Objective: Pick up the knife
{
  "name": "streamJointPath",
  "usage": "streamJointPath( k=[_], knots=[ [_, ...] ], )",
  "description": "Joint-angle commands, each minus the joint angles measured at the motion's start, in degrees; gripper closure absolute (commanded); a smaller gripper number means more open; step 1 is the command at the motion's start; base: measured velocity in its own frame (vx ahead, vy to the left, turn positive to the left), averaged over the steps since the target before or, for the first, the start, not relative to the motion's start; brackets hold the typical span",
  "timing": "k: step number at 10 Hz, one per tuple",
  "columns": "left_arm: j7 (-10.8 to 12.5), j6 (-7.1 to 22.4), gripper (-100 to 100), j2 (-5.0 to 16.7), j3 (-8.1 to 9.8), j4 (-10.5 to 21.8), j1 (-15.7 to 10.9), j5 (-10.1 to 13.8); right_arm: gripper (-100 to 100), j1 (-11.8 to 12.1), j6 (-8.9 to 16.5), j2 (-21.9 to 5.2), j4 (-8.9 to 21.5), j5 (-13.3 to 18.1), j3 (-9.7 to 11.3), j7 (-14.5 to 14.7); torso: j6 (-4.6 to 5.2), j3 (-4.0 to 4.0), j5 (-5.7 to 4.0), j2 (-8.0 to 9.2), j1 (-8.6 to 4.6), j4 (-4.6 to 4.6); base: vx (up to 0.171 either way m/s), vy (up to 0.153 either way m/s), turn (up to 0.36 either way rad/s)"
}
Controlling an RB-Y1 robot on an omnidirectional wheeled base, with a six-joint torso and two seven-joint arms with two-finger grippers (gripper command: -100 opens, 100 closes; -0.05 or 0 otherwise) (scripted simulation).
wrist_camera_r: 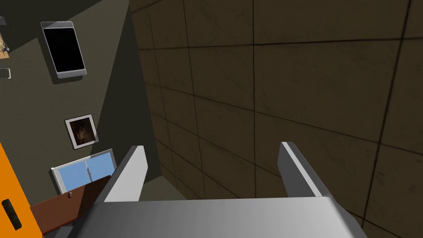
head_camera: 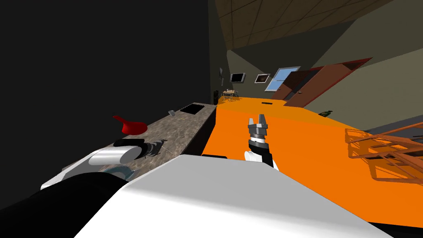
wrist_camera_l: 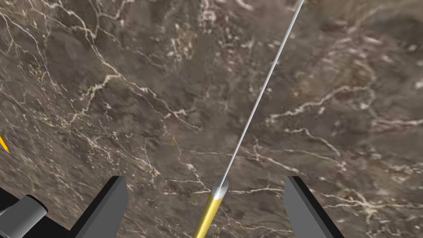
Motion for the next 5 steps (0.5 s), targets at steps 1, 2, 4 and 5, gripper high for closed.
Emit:
streamJointPath(
  k=[1, 2, 4, 5],
  knots=[
    [-0.5, 1.9, -100, 0.9, -0.26, 0.7, 0.3, 0.8, 0, 0.0, 0.0, 0.0, 0.0, 0.0, 0.0, 0.0, 0.0, 0.0, 0.0, 0.0, 0.0, 0.0, 0.021, 0.036, -0.098],
    [-1.2, 3.7, -100, 2.4, -0.47, 1.4, 1.1, 2.1, 0, 0.0, 0.0, 0.0, 0.0, 0.0, 0.0, 0.0, -0.03, 0.01, 0.01, 0.02, -0.01, 0.0, 0.023, 0.034, -0.167],
    [-2.5, 6.8, -100, 5.1, -1.02, 2.9, 2.5, 4.4, 0, 0.0, 0.0, 0.0, 0.0, 0.0, 0.0, 0.0, -0.01, 0.01, 0.01, 0.01, 0.01, 0.0, 0.021, 0.046, -0.204],
    [-3.1, 8.1, -100, 6.3, -1.33, 3.5, 3.1, 5.4, 0, 0.0, 0.0, 0.0, 0.0, 0.0, 0.0, 0.0, -0.01, 0.01, 0.01, 0.02, 0.04, 0.0, 0.022, 0.049, -0.174]
  ],
)
